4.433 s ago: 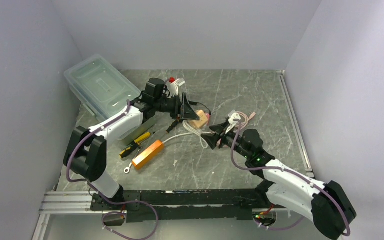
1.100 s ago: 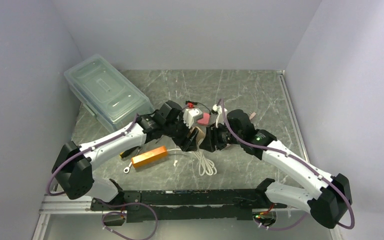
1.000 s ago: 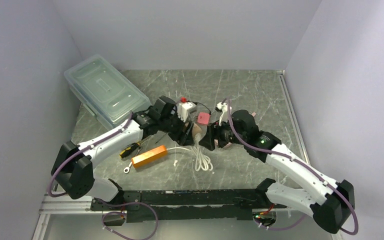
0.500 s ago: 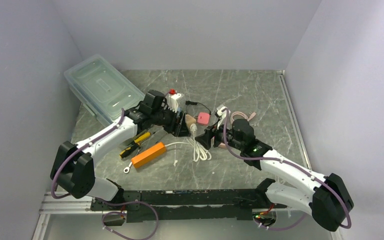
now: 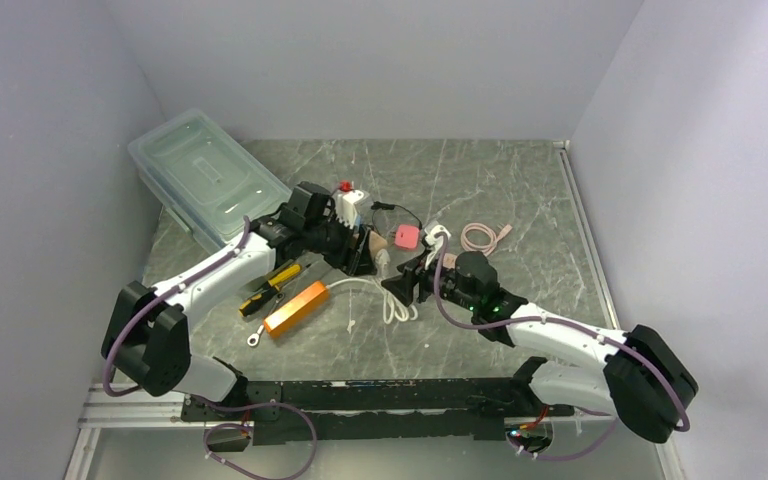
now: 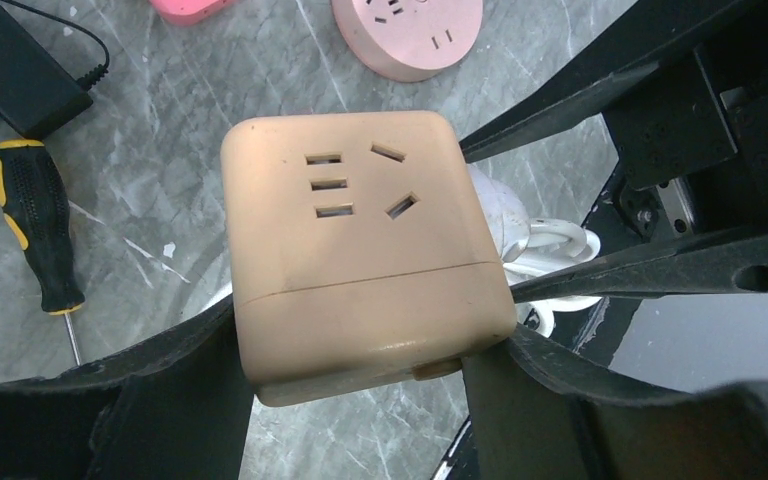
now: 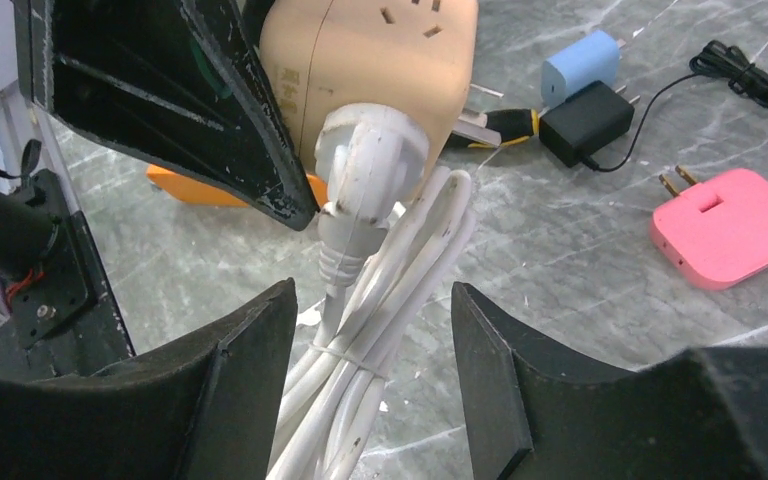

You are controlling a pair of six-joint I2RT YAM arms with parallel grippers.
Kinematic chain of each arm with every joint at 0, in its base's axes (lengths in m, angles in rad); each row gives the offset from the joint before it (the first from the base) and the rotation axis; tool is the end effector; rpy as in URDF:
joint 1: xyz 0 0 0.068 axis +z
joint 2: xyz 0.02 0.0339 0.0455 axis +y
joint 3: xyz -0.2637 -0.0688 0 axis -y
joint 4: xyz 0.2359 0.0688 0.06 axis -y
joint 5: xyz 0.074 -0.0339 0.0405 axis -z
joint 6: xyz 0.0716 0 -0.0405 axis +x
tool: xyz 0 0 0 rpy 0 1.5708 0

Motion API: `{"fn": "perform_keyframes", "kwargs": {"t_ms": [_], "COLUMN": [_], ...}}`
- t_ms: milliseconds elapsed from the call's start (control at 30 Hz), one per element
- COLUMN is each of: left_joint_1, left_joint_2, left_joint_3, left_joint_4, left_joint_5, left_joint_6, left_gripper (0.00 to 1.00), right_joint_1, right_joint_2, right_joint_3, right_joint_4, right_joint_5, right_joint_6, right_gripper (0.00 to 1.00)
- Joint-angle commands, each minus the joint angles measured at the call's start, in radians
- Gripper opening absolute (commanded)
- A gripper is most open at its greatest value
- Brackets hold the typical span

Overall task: Pull the plug off the socket
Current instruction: Remove the plug from the socket.

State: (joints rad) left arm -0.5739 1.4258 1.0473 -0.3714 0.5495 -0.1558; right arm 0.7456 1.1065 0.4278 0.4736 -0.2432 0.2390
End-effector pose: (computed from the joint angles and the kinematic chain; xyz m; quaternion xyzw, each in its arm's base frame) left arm 0.2502 -0.2063 0.2510 0.2891 0.8409 -0.3694 0.2700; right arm 0.1820 0.1916 0.2187 -0.2671 0.7263 0.3790 0.5075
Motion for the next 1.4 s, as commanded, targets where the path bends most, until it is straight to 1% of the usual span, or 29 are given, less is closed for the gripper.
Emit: {"fn": "perform_keyframes", "kwargs": {"t_ms": [0, 167, 233, 300, 400, 533, 600, 633, 767, 967, 1133, 1367], "left_joint_1": [-0.021, -0.087, -0.102, -0.106, -0.108, -0.109, -0.109, -0.110, -0.118, -0.118, -0.116, -0.116], "left_joint_2": [0.007, 0.034, 0.044, 0.060, 0.080, 0.090, 0.087, 0.084, 0.075, 0.080, 0.083, 0.067], "left_joint_3": [0.054, 0.064, 0.059, 0.060, 0.066, 0.073, 0.073, 0.072, 0.070, 0.080, 0.084, 0.074], "left_joint_4": [0.020, -0.009, 0.003, 0.011, 0.019, 0.008, 0.002, -0.002, -0.014, -0.036, -0.037, -0.018], "left_joint_5": [-0.004, -0.059, -0.051, -0.026, -0.002, -0.023, -0.046, -0.056, -0.107, -0.201, -0.210, -0.196], "left_joint_6": [0.019, 0.047, 0.040, 0.031, 0.024, 0.040, 0.053, 0.064, 0.085, 0.070, 0.055, 0.050], "left_gripper": [0.00, 0.00, 0.00, 0.00, 0.00, 0.00, 0.00, 0.00, 0.00, 0.00, 0.00, 0.00], "right_joint_1": [0.023, 0.044, 0.052, 0.065, 0.072, 0.074, 0.074, 0.074, 0.074, 0.091, 0.137, 0.219], "right_joint_2": [0.013, 0.061, 0.078, 0.090, 0.100, 0.096, 0.092, 0.091, 0.107, 0.104, 0.098, 0.127], "right_joint_3": [-0.023, -0.021, -0.015, -0.010, 0.004, 0.011, 0.012, 0.015, 0.041, 0.047, 0.046, 0.077], "right_joint_4": [0.111, 0.122, 0.125, 0.126, 0.096, 0.067, 0.054, 0.044, -0.018, -0.018, -0.007, -0.032], "right_joint_5": [0.057, 0.101, 0.097, 0.110, 0.142, 0.187, 0.214, 0.230, 0.305, 0.294, 0.331, 0.433], "right_joint_6": [-0.014, -0.008, -0.002, 0.006, 0.009, 0.016, 0.020, 0.022, 0.022, 0.020, -0.001, -0.046], "right_gripper": [0.59, 0.52, 0.47, 0.44, 0.33, 0.10, 0.02, 0.00, 0.00, 0.00, 0.00, 0.00]}}
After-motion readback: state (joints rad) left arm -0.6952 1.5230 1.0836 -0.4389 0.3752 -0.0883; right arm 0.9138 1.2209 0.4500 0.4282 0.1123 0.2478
